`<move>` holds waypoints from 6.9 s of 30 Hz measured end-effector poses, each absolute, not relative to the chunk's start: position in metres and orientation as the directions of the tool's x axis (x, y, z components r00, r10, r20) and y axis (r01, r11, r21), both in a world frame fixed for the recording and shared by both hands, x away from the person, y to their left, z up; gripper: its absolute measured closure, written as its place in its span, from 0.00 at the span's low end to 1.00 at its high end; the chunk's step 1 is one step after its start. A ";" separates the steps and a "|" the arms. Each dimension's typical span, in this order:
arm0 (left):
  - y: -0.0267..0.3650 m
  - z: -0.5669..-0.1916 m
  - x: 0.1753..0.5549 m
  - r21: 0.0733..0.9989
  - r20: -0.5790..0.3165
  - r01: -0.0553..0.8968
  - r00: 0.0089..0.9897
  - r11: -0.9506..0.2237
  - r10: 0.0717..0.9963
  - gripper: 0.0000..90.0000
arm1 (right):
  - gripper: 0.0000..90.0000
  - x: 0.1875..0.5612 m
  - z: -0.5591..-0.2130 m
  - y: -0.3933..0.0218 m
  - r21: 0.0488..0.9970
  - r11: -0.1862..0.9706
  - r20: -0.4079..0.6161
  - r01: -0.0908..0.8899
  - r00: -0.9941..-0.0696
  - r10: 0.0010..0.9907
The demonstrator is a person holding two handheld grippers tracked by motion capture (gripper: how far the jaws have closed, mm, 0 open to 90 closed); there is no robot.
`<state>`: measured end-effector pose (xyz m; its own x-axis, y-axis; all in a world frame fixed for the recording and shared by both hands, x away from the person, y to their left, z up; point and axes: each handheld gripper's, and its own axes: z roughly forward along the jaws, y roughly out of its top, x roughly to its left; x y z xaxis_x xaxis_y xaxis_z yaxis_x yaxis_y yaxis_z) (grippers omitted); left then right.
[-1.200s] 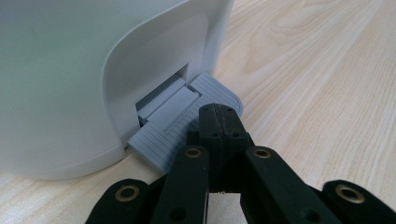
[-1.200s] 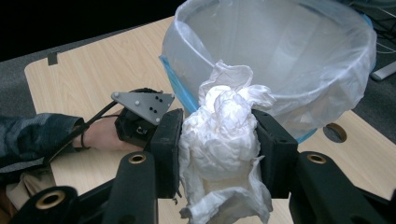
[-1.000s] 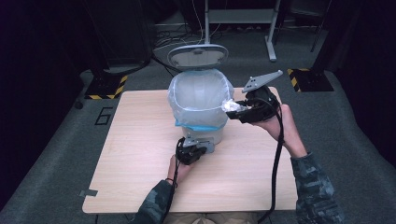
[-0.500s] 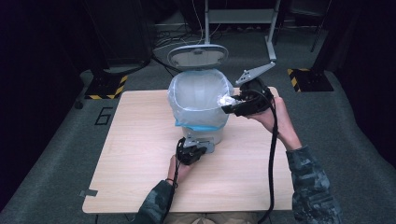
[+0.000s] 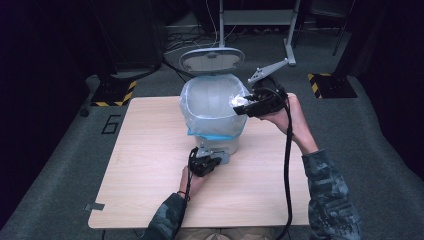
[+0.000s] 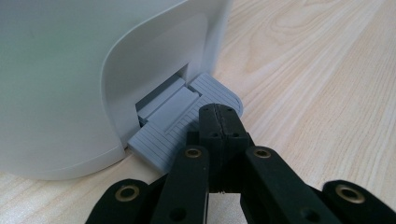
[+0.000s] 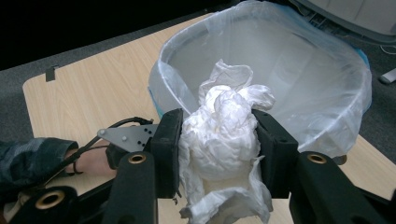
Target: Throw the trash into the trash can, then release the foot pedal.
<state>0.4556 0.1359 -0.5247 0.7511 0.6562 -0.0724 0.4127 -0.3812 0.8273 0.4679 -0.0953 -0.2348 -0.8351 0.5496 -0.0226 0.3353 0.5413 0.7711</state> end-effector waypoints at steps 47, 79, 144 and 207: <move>0.137 -0.524 0.456 0.825 -0.077 0.416 0.753 -0.382 0.653 1.00 | 0.63 0.523 -0.205 -0.051 0.655 0.647 -0.086 0.390 -0.812 0.577; 0.137 -0.524 0.456 0.825 -0.076 0.414 0.756 -0.385 0.650 1.00 | 0.61 0.546 -0.236 0.003 0.539 0.747 -0.135 0.390 -0.835 0.533; 0.135 -0.526 0.456 0.825 -0.122 0.440 0.752 -0.356 0.648 1.00 | 0.00 0.445 -0.287 -0.110 0.690 0.616 -0.198 0.380 -0.720 0.665; 0.287 -0.530 0.376 0.744 -0.004 0.597 0.454 -0.301 0.891 0.18 | 0.00 0.372 -0.529 -0.211 0.711 0.367 -0.005 0.600 -0.518 0.856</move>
